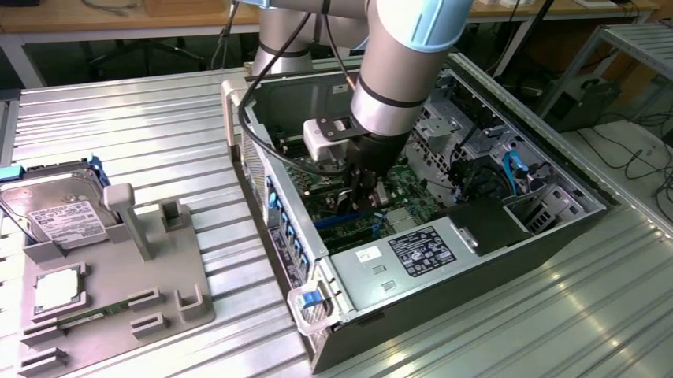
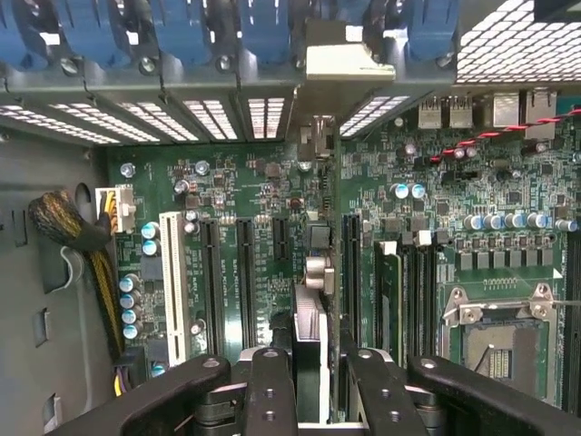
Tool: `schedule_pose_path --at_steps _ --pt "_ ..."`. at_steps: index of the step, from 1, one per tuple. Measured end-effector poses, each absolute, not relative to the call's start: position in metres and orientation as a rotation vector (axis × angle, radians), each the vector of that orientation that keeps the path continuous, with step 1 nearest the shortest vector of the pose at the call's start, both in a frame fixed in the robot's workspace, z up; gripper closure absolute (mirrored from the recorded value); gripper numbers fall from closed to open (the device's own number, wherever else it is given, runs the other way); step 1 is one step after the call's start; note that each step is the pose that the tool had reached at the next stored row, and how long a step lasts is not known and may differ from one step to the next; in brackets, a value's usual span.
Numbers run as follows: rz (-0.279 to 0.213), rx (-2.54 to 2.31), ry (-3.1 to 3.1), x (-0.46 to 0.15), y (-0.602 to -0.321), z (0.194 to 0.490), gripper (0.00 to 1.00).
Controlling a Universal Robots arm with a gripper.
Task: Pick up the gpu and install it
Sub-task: 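Insert the gpu into the slot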
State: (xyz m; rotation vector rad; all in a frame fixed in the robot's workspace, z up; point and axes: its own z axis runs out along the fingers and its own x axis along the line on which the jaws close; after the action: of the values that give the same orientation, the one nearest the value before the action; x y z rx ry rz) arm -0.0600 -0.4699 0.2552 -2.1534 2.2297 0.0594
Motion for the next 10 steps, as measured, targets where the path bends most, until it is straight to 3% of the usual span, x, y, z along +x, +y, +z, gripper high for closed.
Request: schedule_pose_path --at_steps 10 --pt "0.078 -2.144 2.221 -0.0611 -0.4699 0.2517 0.73"
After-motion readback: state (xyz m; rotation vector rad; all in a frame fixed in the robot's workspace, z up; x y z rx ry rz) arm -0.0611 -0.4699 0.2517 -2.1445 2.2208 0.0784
